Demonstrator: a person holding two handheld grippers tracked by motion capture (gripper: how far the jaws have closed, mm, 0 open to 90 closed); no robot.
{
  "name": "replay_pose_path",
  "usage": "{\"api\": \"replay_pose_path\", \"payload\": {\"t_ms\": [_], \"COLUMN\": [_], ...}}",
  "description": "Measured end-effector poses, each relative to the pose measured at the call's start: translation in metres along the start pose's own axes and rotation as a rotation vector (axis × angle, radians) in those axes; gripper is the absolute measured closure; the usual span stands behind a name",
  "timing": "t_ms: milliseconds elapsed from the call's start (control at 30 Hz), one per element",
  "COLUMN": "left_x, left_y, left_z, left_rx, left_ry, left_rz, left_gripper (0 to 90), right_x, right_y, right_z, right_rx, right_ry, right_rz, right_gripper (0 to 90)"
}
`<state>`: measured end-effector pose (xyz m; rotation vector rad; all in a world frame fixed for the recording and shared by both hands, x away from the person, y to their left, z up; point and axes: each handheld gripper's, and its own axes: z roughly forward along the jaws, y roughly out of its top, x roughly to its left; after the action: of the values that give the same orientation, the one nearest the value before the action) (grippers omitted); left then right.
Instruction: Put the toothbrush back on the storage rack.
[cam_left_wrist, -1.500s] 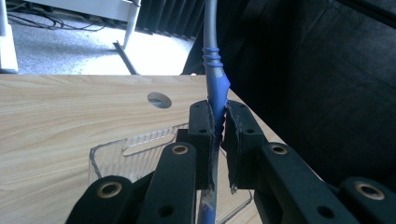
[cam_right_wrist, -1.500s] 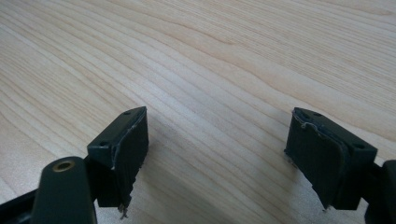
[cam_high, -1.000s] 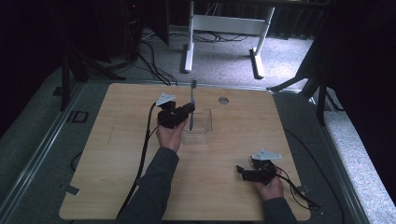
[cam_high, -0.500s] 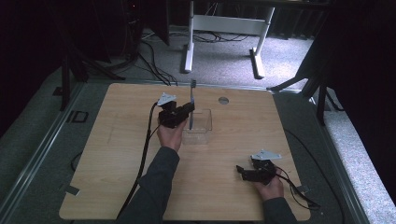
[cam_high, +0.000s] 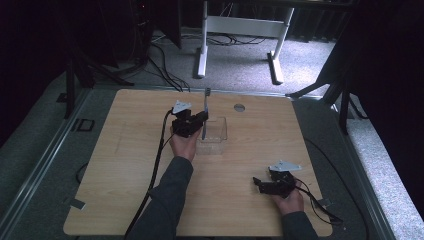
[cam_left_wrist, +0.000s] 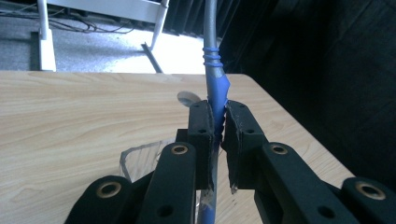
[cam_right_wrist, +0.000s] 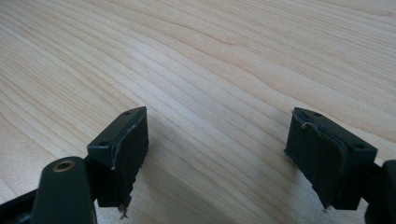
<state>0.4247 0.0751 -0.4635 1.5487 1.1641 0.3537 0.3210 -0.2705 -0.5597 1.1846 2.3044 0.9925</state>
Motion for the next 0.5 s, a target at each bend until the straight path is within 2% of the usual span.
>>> {"api": "replay_pose_path", "payload": {"t_ms": [333, 433, 500], "left_x": [-0.0013, -0.0027, -0.0027], "left_y": [-0.004, -0.0054, -0.0056], "left_z": [0.0035, 0.0038, 0.0037], "left_rx": [0.037, 0.066, 0.085], "left_ry": [0.02, 0.014, 0.011], "left_rz": [0.013, 0.028, 0.034], "left_gripper": [80.7, 80.3, 76.2], "right_x": [0.0001, 0.0001, 0.0], "right_y": [0.0, 0.0, 0.0], "right_z": [0.0, 0.0, 0.0], "right_rx": [0.0, -0.001, -0.001], "right_ry": [0.0, 0.0, 0.0], "right_rz": [0.001, 0.0, 0.0], "right_gripper": [20.6, 20.6, 20.6]}}
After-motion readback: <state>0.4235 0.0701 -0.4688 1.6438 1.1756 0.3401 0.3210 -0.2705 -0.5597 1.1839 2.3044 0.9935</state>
